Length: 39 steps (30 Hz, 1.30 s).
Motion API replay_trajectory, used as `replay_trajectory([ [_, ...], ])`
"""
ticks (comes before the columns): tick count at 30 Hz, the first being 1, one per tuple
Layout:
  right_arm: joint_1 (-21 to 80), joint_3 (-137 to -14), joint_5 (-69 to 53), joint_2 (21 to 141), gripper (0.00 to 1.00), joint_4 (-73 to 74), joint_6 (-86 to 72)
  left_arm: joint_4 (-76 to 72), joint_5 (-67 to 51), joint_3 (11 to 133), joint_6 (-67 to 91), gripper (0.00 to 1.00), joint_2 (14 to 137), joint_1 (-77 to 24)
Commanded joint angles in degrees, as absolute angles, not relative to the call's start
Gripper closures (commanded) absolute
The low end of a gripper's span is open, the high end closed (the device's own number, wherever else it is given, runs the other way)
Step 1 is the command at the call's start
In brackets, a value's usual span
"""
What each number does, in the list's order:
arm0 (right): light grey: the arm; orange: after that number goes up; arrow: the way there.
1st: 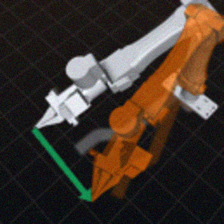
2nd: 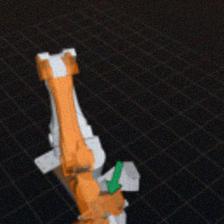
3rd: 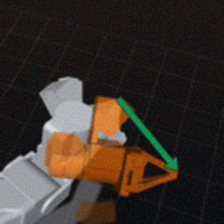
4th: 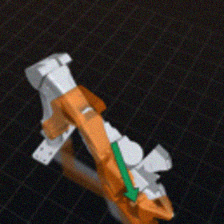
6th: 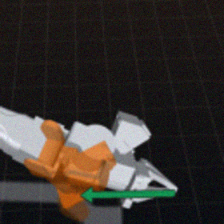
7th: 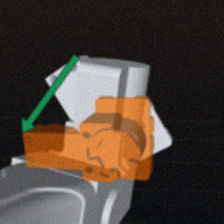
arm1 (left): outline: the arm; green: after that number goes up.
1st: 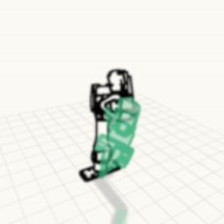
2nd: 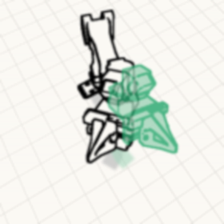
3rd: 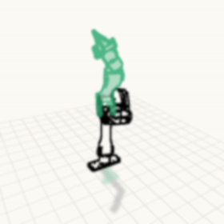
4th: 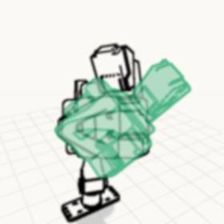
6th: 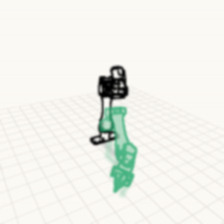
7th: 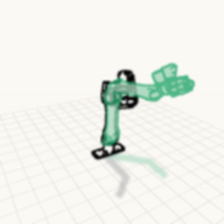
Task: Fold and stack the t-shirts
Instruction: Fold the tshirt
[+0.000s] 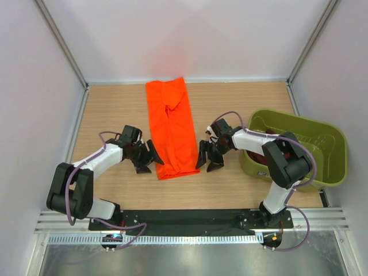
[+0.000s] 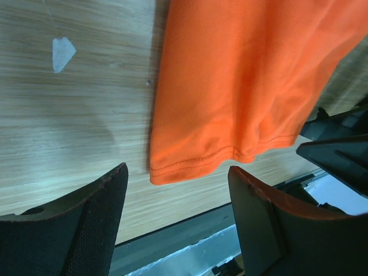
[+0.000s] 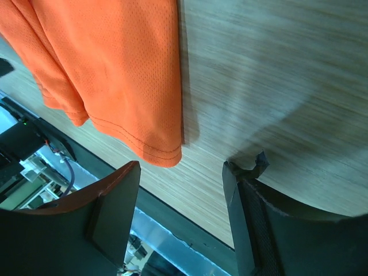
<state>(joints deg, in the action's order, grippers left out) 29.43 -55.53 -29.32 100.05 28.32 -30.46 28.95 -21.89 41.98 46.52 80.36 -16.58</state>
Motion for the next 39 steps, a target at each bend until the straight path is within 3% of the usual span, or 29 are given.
replay_trajectory([
  [1,29.3,-55.4,-30.2,101.8,0.34,25.0,-31.4,24.4,-24.2,39.3,51.1,0.28,81.7,-16.3],
  [9,29.3,-55.4,-29.3,104.1,0.42,25.1,-32.5,28.1,-20.5,36.9,57.4,0.34,84.5,-20.6],
  [18,29.3,-54.1,-28.9,103.8,0.44,24.2,-32.8,30.2,-13.9,35.8,58.2,0.41,84.0,-21.3],
  [24,29.3,-54.1,-28.9,104.5,0.44,24.2,-32.5,30.2,-12.8,36.8,57.2,0.52,85.2,-21.3],
  [35,29.3,-54.2,-27.2,105.2,0.48,24.5,-31.9,29.4,-12.8,38.9,56.5,0.56,89.7,-21.3],
  [39,29.3,-54.3,-27.3,105.7,0.49,24.4,-31.8,29.2,-12.9,39.2,56.5,0.63,90.9,-21.3],
])
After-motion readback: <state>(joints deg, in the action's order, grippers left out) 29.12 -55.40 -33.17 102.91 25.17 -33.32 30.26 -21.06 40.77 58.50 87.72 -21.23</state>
